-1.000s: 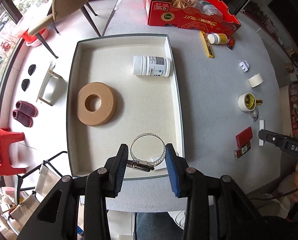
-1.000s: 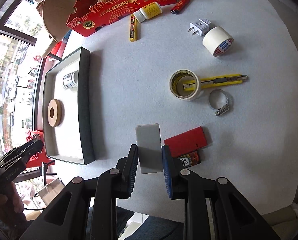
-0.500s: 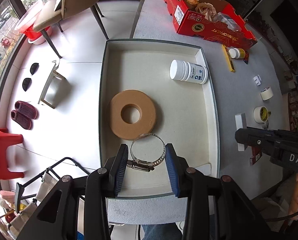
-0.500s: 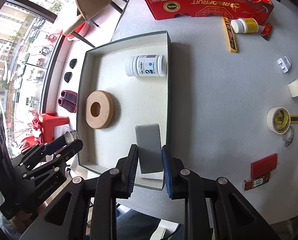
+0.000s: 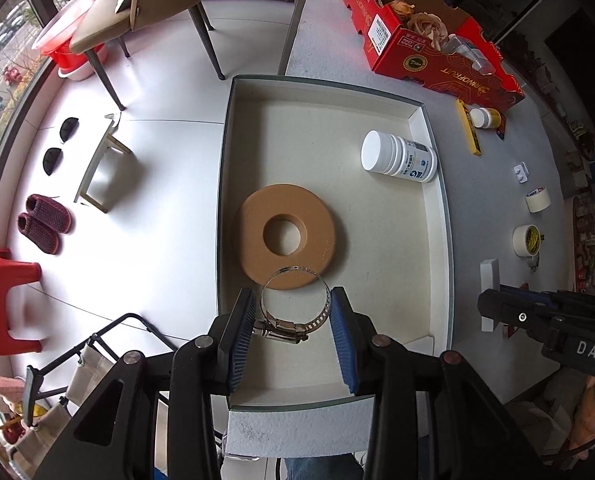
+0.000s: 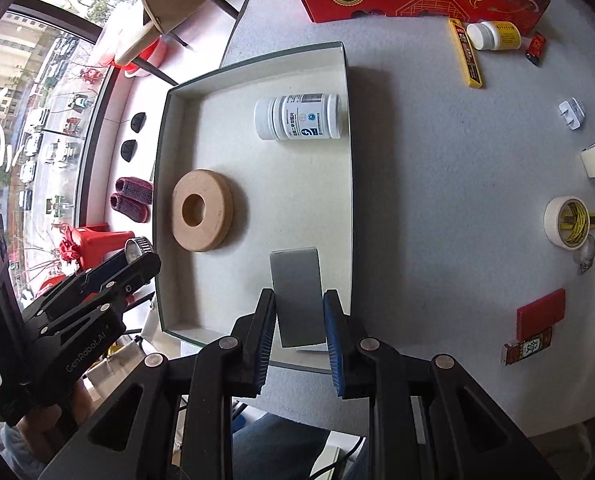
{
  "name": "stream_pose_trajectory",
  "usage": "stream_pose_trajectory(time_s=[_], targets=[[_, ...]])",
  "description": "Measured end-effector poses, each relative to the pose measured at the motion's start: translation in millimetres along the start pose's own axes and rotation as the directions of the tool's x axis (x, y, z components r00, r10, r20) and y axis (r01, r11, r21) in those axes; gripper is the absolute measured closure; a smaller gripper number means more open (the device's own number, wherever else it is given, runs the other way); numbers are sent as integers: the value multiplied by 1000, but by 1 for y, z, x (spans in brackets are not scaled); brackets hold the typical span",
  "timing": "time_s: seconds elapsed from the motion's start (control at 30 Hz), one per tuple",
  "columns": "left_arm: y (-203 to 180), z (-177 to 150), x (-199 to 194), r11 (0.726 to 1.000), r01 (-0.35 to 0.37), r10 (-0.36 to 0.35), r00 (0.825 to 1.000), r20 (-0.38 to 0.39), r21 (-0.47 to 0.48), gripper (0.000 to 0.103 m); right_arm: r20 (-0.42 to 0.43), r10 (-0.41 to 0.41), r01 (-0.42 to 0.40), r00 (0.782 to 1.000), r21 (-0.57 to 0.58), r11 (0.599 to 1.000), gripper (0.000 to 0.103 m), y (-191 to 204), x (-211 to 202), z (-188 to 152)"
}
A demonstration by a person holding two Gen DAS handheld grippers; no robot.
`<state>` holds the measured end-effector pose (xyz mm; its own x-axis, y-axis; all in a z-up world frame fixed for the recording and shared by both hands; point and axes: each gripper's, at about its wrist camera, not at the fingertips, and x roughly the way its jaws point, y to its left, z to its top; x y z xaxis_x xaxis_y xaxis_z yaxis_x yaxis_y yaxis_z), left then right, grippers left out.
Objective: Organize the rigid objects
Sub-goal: 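Carry the hose clamp in left tool and white block in right tool over the tray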
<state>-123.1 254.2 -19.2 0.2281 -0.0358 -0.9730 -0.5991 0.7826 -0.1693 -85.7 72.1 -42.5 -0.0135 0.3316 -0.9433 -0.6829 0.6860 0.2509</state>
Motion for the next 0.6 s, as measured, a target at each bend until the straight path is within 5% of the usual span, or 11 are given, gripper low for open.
stream_pose_trajectory(time_s=[0.6], targets=[[-18,55,16,999,-31,29,999,37,44,62,-1,0,0,1000,-12,1000,78,19,14,27]])
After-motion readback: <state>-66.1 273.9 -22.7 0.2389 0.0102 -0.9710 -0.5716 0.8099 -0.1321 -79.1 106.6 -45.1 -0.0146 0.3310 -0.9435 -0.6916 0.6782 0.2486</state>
